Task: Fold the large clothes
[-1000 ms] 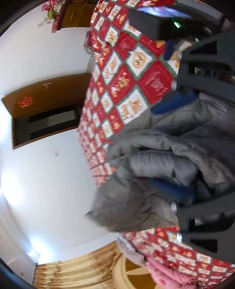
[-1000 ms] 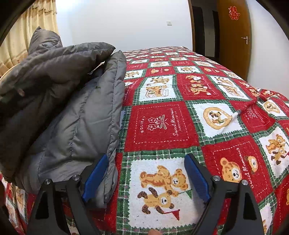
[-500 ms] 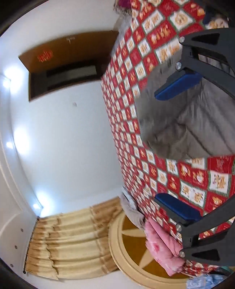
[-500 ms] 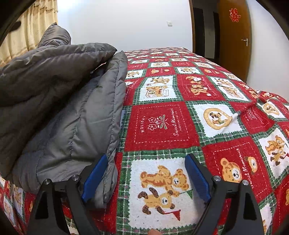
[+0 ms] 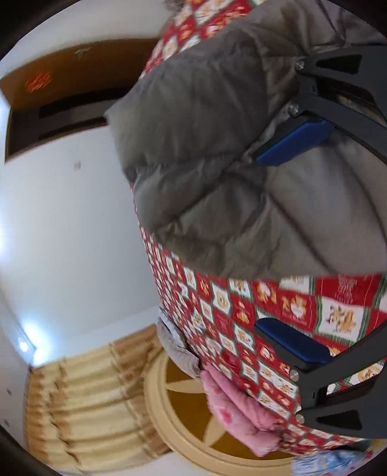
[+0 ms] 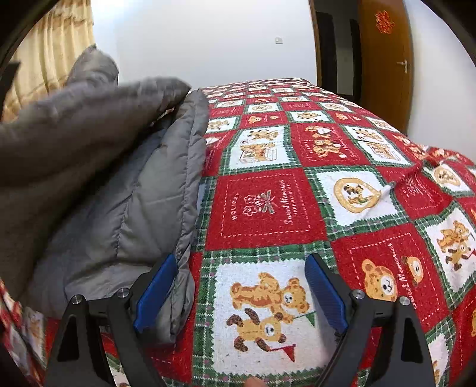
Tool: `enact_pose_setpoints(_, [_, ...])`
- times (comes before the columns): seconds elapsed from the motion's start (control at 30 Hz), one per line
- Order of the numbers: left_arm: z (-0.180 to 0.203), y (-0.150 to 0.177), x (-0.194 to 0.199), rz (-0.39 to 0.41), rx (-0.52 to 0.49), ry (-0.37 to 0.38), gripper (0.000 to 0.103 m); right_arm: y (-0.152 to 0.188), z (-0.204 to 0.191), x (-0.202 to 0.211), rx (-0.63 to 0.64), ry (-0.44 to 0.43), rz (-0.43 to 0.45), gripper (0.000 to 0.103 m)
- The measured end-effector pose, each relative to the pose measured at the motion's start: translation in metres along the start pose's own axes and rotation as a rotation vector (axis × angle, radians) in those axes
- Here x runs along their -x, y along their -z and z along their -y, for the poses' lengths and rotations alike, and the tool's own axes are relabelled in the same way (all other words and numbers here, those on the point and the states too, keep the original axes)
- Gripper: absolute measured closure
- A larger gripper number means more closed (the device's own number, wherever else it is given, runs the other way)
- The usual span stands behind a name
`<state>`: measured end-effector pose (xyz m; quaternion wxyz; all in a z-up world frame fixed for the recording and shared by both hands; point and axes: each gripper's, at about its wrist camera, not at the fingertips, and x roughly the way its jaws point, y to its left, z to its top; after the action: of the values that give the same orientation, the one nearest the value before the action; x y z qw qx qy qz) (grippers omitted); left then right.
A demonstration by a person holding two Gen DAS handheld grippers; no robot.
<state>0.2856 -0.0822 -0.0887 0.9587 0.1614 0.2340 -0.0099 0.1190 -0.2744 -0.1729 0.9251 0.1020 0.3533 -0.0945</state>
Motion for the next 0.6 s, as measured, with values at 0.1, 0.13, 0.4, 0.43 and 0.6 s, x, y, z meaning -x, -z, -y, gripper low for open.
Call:
enact_pose_setpoints(0.1, [0.026,0.004,-0.003,-0.012,-0.031,0.043,0.0,-0.004,0.012,0.007,-0.059,0.0,0.012,0.015])
enact_pose_setpoints(0.13, [0.033,0.005,-0.004,-0.016,-0.042,0.051,0.0,-0.008,0.017,0.01,-0.08,0.007,0.02,0.015])
enact_pose_setpoints(0.4, [0.051,0.012,-0.014,-0.061,-0.033,0.118,0.0,-0.062,0.031,0.034,-0.109,0.095,0.087,0.016])
enact_pose_setpoints(0.43, [0.052,0.012,-0.015,-0.064,-0.029,0.119,0.0,-0.068,0.03,0.034,-0.109,0.1,0.088,0.016])
enact_pose_setpoints(0.6, [0.06,0.015,-0.014,-0.054,-0.037,0.097,0.0,-0.102,0.0,0.037,-0.088,0.084,0.101,0.016])
